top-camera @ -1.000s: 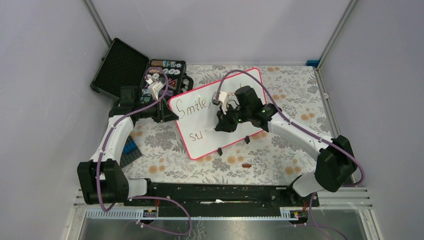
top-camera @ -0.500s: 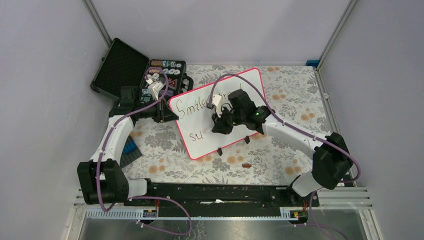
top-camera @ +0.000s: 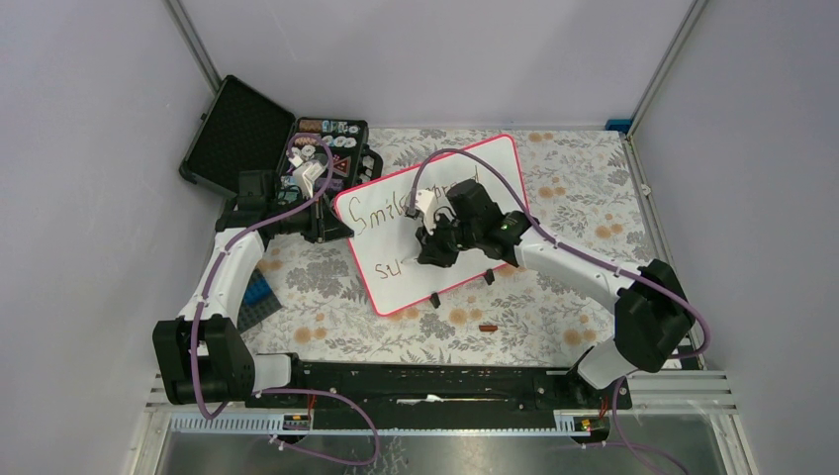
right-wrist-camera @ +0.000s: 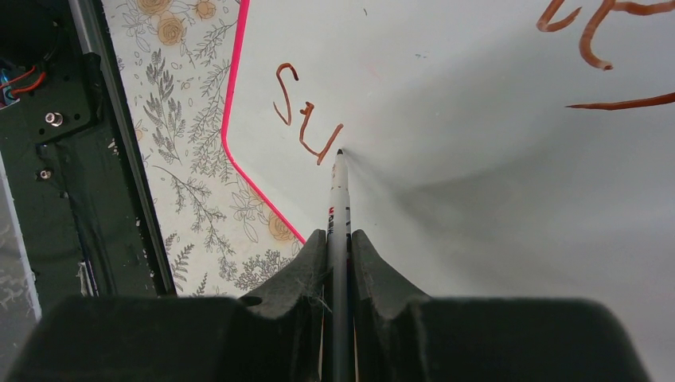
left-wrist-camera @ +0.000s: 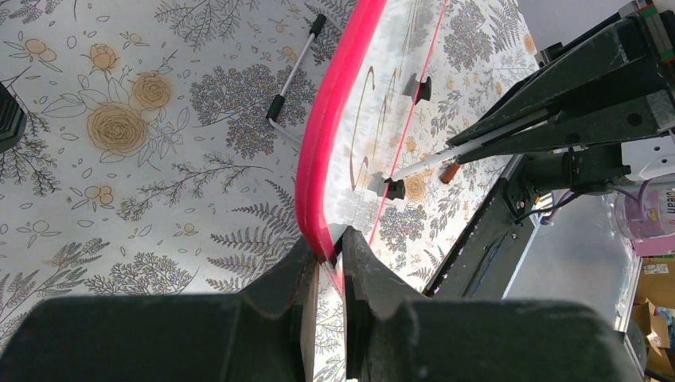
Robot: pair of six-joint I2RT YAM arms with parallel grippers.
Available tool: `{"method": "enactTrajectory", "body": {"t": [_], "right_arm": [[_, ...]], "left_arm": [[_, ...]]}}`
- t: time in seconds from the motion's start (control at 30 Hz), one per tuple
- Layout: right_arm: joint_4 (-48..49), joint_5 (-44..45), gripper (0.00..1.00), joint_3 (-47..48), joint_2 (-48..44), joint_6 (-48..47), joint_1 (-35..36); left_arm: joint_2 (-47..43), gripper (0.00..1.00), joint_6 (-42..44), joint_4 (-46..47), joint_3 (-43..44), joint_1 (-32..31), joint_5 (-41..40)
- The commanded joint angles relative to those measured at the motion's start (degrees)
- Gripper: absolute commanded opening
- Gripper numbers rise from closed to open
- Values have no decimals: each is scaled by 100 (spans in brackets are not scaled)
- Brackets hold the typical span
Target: Write a sentence on the whiteboard
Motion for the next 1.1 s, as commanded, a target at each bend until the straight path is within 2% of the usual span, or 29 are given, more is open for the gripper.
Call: {"method": "enactTrajectory", "body": {"t": [0.0, 1.07], "right_arm": [[194, 157, 0, 239, 85, -19, 82], [21, 213, 0, -108, -89, -194, 161]], "left_arm": [[-92, 0, 258, 259, -4, -76, -240], [-56, 0, 232, 259, 31, -103, -259]]}}
